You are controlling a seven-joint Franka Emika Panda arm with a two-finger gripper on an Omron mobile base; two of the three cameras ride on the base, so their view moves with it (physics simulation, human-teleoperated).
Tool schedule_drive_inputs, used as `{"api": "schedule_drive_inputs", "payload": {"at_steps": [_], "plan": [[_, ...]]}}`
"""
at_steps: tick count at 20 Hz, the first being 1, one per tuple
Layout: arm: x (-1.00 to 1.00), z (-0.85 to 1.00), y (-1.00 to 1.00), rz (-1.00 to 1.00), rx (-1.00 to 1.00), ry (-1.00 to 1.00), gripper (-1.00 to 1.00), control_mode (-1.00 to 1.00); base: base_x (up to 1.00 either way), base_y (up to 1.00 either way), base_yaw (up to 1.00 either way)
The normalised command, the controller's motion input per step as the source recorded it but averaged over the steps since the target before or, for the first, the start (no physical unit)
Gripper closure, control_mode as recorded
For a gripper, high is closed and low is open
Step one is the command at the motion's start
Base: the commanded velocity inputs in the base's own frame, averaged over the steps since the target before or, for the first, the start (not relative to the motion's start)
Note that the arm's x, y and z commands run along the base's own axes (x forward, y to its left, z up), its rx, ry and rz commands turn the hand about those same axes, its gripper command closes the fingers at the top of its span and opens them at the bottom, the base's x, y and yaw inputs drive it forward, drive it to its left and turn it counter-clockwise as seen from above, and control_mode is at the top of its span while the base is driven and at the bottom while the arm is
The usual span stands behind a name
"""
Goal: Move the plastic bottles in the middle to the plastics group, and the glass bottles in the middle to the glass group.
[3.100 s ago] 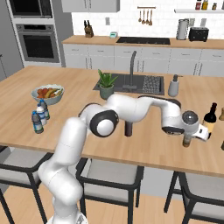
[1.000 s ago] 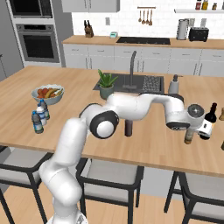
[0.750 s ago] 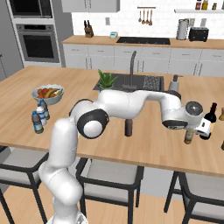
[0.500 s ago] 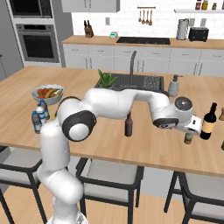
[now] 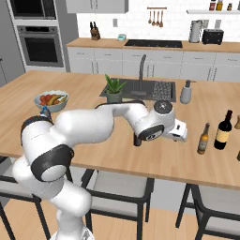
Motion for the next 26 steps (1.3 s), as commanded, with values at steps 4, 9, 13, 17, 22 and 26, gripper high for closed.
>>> {"api": "schedule_drive_inputs", "payload": {"at_steps": [4, 9, 13, 17, 22, 26], "plan": [[-0.07, 0.89, 0.94, 0.03, 0.00, 0.01, -1.00, -1.00, 0.00, 0.00, 0.00], [-0.22, 0.55, 1.00, 0.12, 0.00, 0.17, -1.00, -1.00, 0.00, 0.00, 0.00], [-0.13, -0.02, 0.82, 0.17, 0.00, -0.01, -1.00, -1.00, 0.00, 0.00, 0.00], [0.07, -0.07, 0.37, 0.05, 0.00, -0.10, -1.00, -1.00, 0.00, 0.00, 0.00], [0.61, -0.22, 0.00, -0.08, 0.01, -0.07, -1.00, -1.00, 0.00, 0.00, 0.00], [0.37, -0.24, 0.00, -0.13, 0.02, 0.00, -1.00, -1.00, 0.00, 0.00, 0.00]]}}
